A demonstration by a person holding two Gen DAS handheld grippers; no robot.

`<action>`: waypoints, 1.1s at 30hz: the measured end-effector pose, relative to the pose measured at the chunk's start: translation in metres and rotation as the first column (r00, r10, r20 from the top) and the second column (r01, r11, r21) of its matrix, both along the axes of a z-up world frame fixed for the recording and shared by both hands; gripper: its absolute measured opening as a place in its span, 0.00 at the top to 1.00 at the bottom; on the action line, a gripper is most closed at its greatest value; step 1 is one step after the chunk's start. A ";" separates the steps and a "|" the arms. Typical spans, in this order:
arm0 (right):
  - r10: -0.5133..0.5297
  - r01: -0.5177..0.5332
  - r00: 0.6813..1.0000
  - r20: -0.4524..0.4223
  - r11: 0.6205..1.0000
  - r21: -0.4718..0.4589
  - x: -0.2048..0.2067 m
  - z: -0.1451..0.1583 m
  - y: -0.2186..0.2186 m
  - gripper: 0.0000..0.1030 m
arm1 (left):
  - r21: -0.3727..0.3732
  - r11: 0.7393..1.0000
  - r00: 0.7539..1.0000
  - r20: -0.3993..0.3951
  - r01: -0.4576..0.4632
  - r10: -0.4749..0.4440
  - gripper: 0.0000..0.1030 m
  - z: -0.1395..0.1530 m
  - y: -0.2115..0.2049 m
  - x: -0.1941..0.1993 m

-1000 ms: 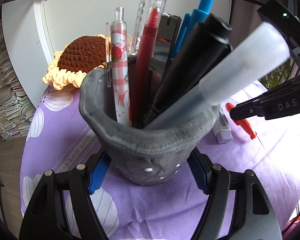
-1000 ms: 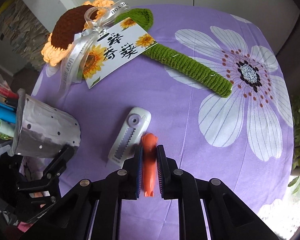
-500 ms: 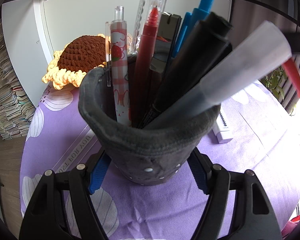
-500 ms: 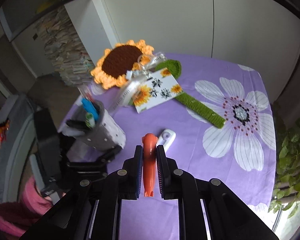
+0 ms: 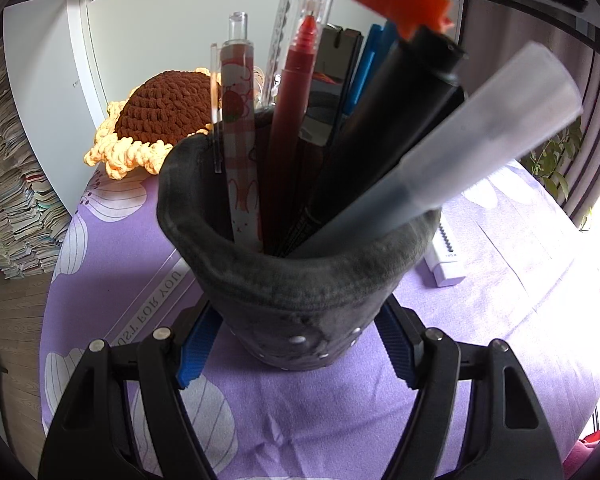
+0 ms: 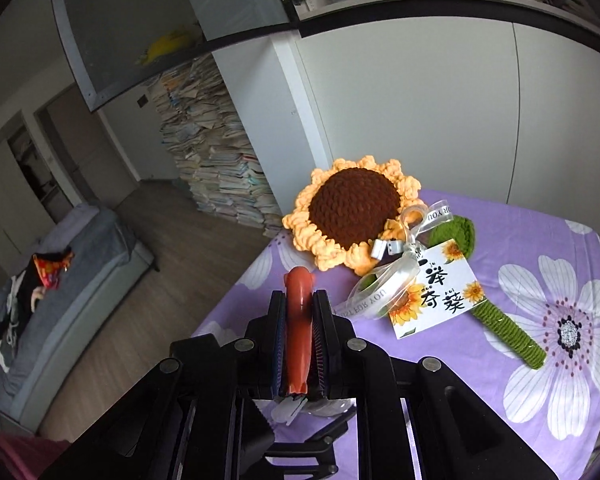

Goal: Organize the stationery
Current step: 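Lift the orange highlighter and drop it into the held holder, then move the right gripper to the white barcoded box and grasp it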

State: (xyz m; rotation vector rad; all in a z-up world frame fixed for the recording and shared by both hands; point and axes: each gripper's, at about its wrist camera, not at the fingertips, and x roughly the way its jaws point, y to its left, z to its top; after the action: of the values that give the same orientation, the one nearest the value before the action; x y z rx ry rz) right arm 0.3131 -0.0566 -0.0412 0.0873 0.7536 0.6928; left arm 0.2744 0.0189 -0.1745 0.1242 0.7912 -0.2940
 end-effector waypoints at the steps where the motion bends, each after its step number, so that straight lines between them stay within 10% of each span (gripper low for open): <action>1: 0.005 -0.005 1.000 -0.001 1.000 0.006 0.001 -0.002 0.000 0.86 | 0.000 1.000 1.000 0.000 0.000 0.000 0.30 0.000 0.000 0.000; 23: -0.014 0.015 0.999 0.041 0.999 -0.043 -0.024 -0.003 -0.026 0.86 | 0.000 1.000 1.000 -0.003 0.000 0.000 0.30 -0.001 -0.001 -0.001; 33: 0.049 -0.088 0.990 -0.133 0.948 -0.305 -0.072 -0.052 -0.051 0.85 | 0.001 1.000 1.000 -0.008 -0.002 0.002 0.30 -0.003 -0.002 -0.001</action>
State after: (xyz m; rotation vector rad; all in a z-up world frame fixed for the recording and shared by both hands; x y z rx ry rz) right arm 0.2411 -0.1076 -0.0936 -0.1858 0.9815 0.6310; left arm 0.2735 0.0174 -0.1774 0.1233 0.7992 -0.2927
